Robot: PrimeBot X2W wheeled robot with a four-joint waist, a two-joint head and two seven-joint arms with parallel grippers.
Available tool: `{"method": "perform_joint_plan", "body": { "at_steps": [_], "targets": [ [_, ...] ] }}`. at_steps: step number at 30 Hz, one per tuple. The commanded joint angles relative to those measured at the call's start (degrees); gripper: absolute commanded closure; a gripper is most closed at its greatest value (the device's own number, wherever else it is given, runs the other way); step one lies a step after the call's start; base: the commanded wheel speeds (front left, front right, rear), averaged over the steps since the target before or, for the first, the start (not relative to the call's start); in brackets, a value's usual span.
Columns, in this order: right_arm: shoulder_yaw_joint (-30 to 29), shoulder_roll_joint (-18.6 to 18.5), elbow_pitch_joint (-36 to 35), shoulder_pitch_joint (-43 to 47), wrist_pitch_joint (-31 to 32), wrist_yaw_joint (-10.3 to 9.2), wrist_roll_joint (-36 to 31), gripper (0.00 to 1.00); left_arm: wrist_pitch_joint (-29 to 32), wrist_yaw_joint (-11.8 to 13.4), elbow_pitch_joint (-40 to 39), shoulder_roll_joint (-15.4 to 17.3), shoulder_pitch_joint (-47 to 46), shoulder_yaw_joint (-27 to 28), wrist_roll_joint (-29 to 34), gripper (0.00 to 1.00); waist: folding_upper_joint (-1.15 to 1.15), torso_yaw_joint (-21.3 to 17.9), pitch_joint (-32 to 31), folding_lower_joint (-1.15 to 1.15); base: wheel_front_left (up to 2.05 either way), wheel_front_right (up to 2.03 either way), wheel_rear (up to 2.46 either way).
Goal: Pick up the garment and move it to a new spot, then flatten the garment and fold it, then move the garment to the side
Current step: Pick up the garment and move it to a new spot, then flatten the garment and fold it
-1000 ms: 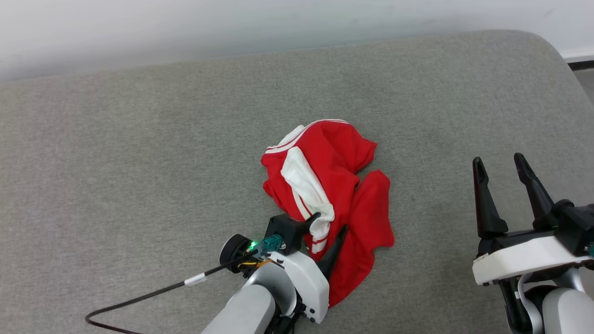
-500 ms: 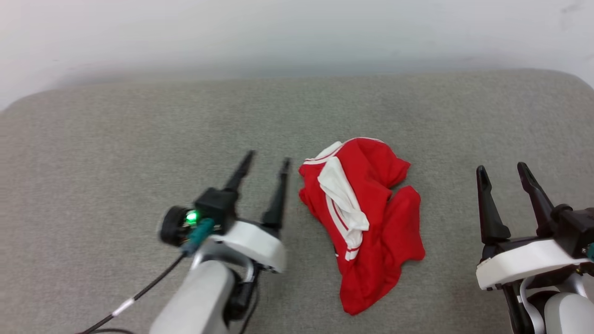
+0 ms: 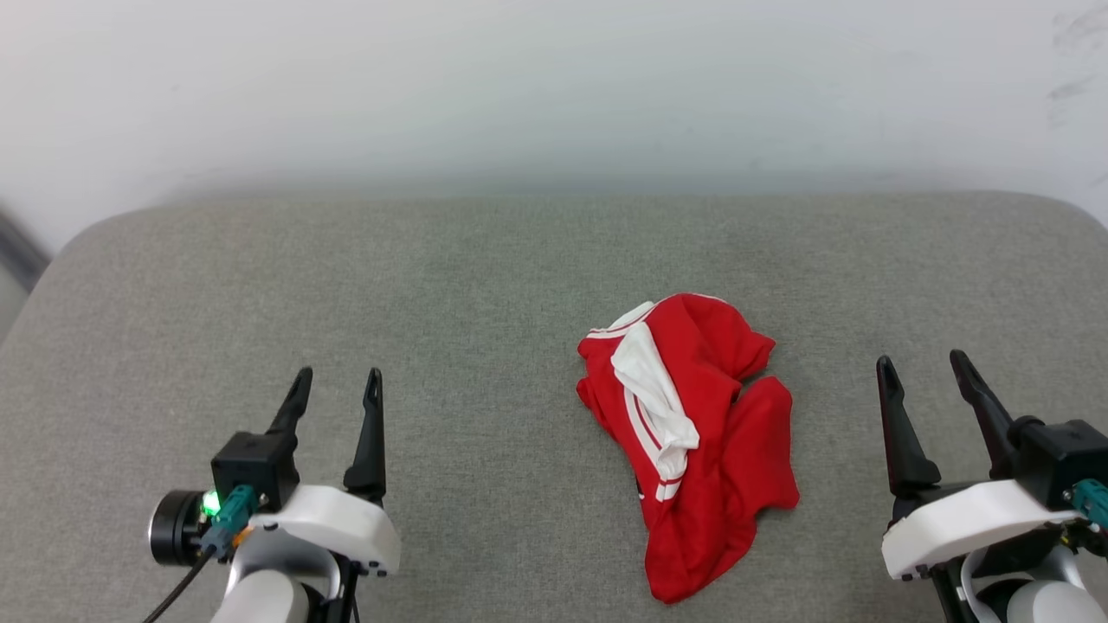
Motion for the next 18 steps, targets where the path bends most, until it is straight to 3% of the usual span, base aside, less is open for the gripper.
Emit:
{"method": "perform_joint_plan", "body": {
  "at_steps": [1,18],
  "targets": [
    [-0.01,0.09,-0.10,0.95,0.09,-0.02,-0.29,0.00,0.41,0.51,-0.81,0.10,1.25,-0.03,-0.27,0.00,0.00,-0.35,-0.72,0.00,0.00,0.00,0.00],
    [0.50,0.08,-2.58,2.19,1.14,-0.02,-0.17,0.00,2.43,2.12,-4.86,1.00,3.10,0.05,-1.22,0.00,0.00,-0.48,-0.99,0.00,0.00,0.00,0.00]
  ]
}}
